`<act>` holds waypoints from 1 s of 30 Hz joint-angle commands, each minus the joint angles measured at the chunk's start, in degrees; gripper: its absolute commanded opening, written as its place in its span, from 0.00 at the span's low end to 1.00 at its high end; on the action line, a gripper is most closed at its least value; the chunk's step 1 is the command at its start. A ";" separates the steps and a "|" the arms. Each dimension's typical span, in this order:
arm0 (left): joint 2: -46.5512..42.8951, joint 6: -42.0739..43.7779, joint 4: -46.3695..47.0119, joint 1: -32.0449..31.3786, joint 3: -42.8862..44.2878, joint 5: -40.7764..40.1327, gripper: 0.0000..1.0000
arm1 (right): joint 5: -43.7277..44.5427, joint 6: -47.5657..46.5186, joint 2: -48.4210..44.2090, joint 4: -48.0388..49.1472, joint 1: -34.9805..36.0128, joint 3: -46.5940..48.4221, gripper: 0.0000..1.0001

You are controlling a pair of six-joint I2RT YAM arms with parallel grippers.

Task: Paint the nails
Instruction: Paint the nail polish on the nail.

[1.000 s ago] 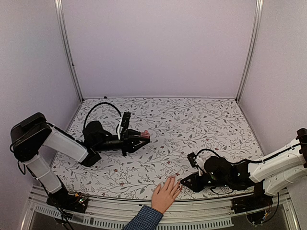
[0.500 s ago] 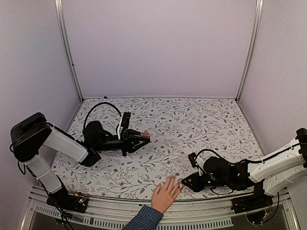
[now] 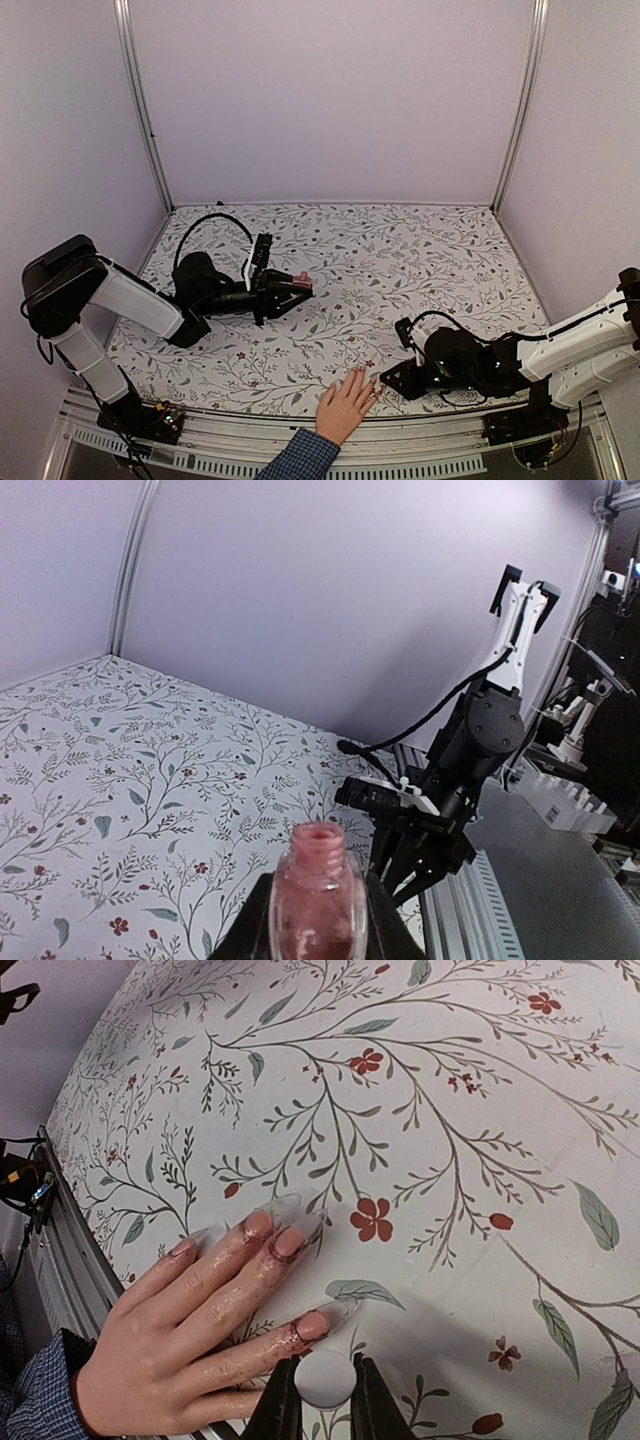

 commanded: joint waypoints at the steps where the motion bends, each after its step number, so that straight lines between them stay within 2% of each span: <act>1: 0.30 0.12 2.45 0.97 0.00 0.73 0.00 | 1.58 0.45 -2.43 0.95 0.32 -1.44 0.00; 8: 0.38 -0.09 2.79 0.96 -0.01 0.80 0.00 | -0.19 -0.90 -5.53 4.15 0.32 -3.47 0.00; 30: 0.49 -0.15 3.16 1.03 -0.36 0.84 0.00 | -3.91 -3.19 -0.61 6.17 0.32 -0.93 0.00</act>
